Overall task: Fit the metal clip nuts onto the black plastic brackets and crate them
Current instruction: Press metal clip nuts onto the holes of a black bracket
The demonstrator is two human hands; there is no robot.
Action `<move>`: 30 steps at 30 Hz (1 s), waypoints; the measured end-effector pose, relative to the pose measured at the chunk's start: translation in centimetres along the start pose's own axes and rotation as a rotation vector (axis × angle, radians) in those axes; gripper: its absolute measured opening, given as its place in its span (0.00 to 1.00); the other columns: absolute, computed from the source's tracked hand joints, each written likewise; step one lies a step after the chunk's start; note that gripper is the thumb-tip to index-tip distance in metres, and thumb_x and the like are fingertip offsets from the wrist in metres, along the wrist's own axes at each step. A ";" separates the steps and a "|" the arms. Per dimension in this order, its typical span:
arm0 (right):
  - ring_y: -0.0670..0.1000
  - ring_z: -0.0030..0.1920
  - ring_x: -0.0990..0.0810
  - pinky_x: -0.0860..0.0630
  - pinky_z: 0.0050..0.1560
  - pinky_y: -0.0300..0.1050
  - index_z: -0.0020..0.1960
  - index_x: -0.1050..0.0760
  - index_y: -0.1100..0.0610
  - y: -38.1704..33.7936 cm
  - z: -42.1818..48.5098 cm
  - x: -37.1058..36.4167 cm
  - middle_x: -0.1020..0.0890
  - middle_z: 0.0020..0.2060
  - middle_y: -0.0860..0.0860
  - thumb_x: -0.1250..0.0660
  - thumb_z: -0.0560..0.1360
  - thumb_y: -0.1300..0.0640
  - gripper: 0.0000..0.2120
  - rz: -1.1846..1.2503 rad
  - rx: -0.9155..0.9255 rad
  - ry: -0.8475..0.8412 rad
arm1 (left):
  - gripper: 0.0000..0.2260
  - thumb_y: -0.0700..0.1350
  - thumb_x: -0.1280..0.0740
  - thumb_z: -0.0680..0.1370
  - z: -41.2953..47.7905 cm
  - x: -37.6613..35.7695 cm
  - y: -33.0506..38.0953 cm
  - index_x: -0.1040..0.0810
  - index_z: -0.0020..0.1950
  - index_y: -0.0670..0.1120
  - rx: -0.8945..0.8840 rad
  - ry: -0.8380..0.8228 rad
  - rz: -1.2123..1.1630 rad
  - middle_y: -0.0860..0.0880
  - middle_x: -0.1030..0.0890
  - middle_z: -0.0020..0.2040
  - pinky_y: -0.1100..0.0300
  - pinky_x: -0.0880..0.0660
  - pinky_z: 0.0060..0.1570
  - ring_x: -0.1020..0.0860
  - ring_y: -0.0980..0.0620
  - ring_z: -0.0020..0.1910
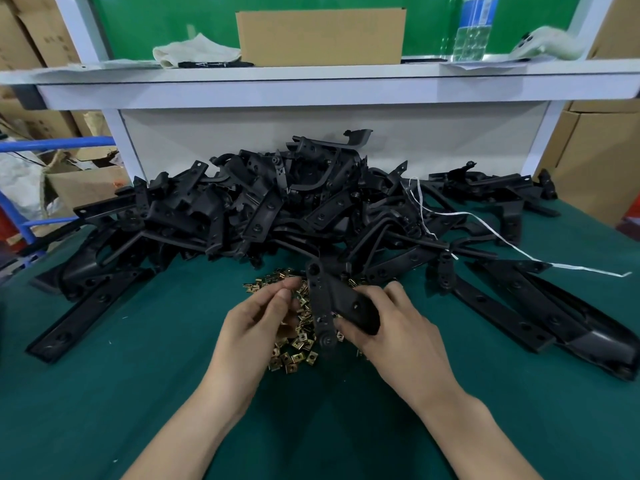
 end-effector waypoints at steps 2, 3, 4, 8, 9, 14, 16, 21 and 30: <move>0.46 0.43 0.22 0.29 0.33 0.43 0.62 0.31 0.39 0.1 0.0 0.2 0.33 0.48 0.41 0.41 0.73 0.28 0.23 -0.001 -0.006 0.024 | 0.15 0.40 0.38 0.83 -0.1 -0.2 0.1 0.15 0.57 0.57 0.001 -0.031 -0.013 0.51 0.17 0.45 0.58 0.22 0.48 0.21 0.53 0.43; 0.46 0.41 0.23 0.31 0.33 0.42 0.62 0.31 0.39 0.2 0.1 0.4 0.33 0.47 0.42 0.42 0.73 0.28 0.23 -0.005 -0.009 0.041 | 0.15 0.40 0.37 0.83 -0.2 -0.3 0.3 0.15 0.58 0.58 -0.016 -0.041 0.010 0.50 0.16 0.46 0.58 0.21 0.50 0.21 0.53 0.44; 0.46 0.39 0.25 0.33 0.32 0.41 0.61 0.30 0.40 0.3 0.1 0.6 0.33 0.47 0.42 0.42 0.73 0.28 0.23 -0.008 -0.014 0.055 | 0.15 0.41 0.37 0.83 -0.3 -0.3 0.5 0.16 0.60 0.58 -0.040 -0.045 0.031 0.50 0.15 0.48 0.58 0.21 0.52 0.20 0.54 0.44; 0.47 0.38 0.25 0.33 0.33 0.42 0.63 0.30 0.44 0.8 0.1 1.2 0.32 0.49 0.42 0.41 0.76 0.31 0.22 -0.012 -0.042 0.097 | 0.12 0.45 0.34 0.80 -0.7 -0.3 1.5 0.20 0.63 0.52 -0.113 -0.026 0.051 0.47 0.15 0.48 0.64 0.22 0.50 0.19 0.55 0.43; 0.48 0.40 0.23 0.32 0.33 0.43 0.64 0.30 0.44 0.9 0.1 1.3 0.31 0.50 0.42 0.40 0.77 0.32 0.22 -0.005 -0.049 0.109 | 0.12 0.47 0.33 0.79 -0.8 -0.3 1.7 0.21 0.62 0.51 -0.121 -0.023 0.049 0.47 0.15 0.48 0.65 0.22 0.50 0.20 0.55 0.42; 0.51 0.43 0.21 0.27 0.37 0.46 0.68 0.30 0.47 1.0 0.0 1.5 0.28 0.53 0.43 0.40 0.78 0.34 0.24 0.019 -0.059 0.126 | 0.11 0.46 0.33 0.78 -1.0 -0.4 2.1 0.21 0.60 0.48 -0.128 -0.028 0.040 0.48 0.14 0.48 0.66 0.22 0.47 0.20 0.55 0.42; 0.52 0.43 0.21 0.25 0.41 0.48 0.70 0.30 0.48 1.0 0.1 1.3 0.28 0.53 0.44 0.40 0.78 0.34 0.26 0.019 -0.061 0.109 | 0.09 0.44 0.32 0.79 -1.0 -0.3 2.2 0.20 0.59 0.47 -0.131 -0.028 0.045 0.48 0.14 0.48 0.67 0.23 0.47 0.19 0.56 0.42; 0.54 0.47 0.22 0.26 0.47 0.49 0.77 0.36 0.52 0.4 0.0 1.9 0.22 0.52 0.48 0.34 0.79 0.43 0.30 -0.007 -0.041 0.170 | 0.11 0.49 0.32 0.75 -1.0 -0.5 2.1 0.17 0.57 0.50 -0.116 -0.028 0.054 0.49 0.14 0.46 0.69 0.23 0.45 0.19 0.57 0.41; 0.51 0.46 0.23 0.25 0.48 0.46 0.80 0.42 0.47 -0.2 -0.1 1.7 0.24 0.46 0.47 0.33 0.79 0.47 0.32 -0.085 0.033 0.109 | 0.11 0.51 0.34 0.78 -1.1 -0.5 1.8 0.15 0.50 0.47 -0.099 0.008 0.104 0.49 0.14 0.42 0.70 0.24 0.42 0.20 0.58 0.38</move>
Point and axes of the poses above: each hand's wrist, its own z-axis towards the middle knuckle, its own x-axis out of the back of the hand, y = z × x, the point moved 9 cm from there along z, towards the middle knuckle
